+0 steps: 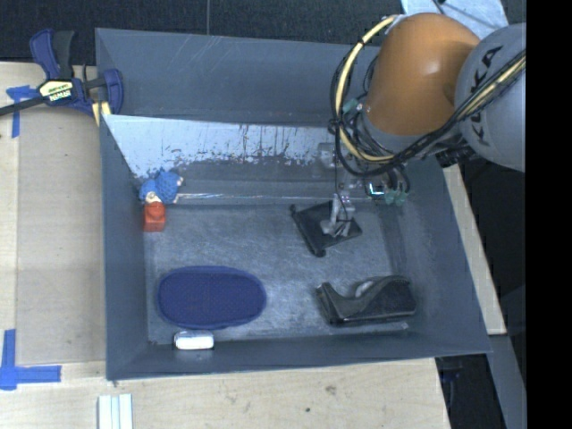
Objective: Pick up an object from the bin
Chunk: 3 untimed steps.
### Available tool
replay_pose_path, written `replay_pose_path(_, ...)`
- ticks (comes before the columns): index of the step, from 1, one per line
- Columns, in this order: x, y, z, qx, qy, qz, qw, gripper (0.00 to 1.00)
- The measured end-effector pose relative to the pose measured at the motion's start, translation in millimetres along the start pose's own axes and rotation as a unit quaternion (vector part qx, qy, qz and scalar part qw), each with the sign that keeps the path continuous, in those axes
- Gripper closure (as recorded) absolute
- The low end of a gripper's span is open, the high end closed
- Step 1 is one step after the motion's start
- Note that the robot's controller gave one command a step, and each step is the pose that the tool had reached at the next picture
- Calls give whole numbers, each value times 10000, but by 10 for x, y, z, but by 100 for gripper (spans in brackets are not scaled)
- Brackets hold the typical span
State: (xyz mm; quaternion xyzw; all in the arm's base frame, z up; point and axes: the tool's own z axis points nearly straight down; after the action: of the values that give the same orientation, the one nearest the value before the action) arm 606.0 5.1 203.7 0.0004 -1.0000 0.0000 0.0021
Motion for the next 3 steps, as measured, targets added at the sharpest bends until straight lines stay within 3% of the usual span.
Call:
replay_pose_path(1, 110, -653, 627, 12, -1, 208, 9998, 0)
replay_pose_path(2, -60, -460, 1372, -6, -9, 380, 9993, 0)
replay_pose_path(3, -82, -469, 1318, -2, -50, 383, 9993, 100)
